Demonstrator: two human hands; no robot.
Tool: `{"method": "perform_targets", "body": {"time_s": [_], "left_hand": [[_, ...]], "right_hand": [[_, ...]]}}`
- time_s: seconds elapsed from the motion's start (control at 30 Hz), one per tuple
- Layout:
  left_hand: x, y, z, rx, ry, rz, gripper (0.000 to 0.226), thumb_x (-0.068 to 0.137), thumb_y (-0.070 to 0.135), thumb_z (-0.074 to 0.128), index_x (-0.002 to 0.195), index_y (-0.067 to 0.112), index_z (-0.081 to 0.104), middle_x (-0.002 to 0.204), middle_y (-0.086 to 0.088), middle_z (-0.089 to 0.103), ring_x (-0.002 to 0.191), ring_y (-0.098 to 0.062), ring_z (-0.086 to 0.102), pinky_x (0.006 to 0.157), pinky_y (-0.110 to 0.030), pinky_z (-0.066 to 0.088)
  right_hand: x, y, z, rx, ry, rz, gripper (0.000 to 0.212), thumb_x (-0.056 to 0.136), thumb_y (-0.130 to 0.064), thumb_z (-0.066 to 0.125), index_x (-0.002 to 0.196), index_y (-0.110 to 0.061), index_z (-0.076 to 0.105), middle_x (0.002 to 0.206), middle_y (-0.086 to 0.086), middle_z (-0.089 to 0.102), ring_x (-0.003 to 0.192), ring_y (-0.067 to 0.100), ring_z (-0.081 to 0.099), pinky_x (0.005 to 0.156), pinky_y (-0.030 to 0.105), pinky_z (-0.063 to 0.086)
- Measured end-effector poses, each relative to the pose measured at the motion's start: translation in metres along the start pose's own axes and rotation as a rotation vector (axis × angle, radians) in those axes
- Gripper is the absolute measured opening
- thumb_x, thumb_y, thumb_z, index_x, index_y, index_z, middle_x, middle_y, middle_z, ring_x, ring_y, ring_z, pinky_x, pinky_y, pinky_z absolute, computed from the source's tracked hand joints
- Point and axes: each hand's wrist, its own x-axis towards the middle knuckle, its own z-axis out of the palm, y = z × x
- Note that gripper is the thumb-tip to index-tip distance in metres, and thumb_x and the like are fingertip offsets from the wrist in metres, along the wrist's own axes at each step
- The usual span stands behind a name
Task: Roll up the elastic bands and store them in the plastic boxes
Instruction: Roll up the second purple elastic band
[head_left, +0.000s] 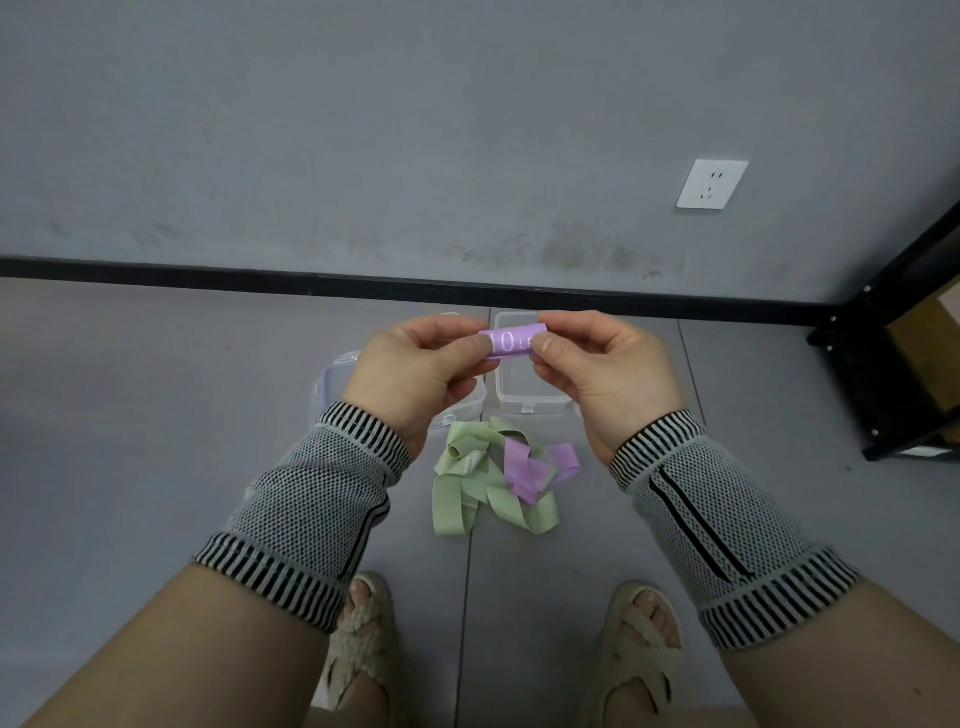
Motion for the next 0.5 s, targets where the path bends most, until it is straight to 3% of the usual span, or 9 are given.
{"method": "perform_targets", "body": {"time_s": [0.23, 0.5], "left_hand": [[0.0, 0.0, 0.0, 0.024, 0.047, 0.055, 0.013, 0.084, 0.002, 0.064, 0.087, 0.015, 0.065, 0.079, -0.001, 0.072, 0.073, -0.008, 0.07, 0.066, -0.019, 0.051], [0.005, -0.01, 0.002, 0.129, 0.216, 0.192, 0.009, 0.082, 0.006, 0.068, 0.091, 0.007, 0.068, 0.081, -0.006, 0.072, 0.072, -0.009, 0.071, 0.064, -0.018, 0.054]], "right_hand": [[-0.003, 0.0, 0.002, 0.036, 0.032, 0.063, 0.012, 0.08, -0.008, 0.072, 0.085, -0.018, 0.069, 0.077, 0.006, 0.072, 0.069, 0.015, 0.069, 0.069, 0.028, 0.055], [-0.006, 0.005, 0.015, 0.018, 0.129, 0.025, 0.01, 0.082, -0.007, 0.071, 0.087, -0.015, 0.071, 0.07, 0.003, 0.071, 0.064, 0.011, 0.066, 0.068, 0.025, 0.058]]}}
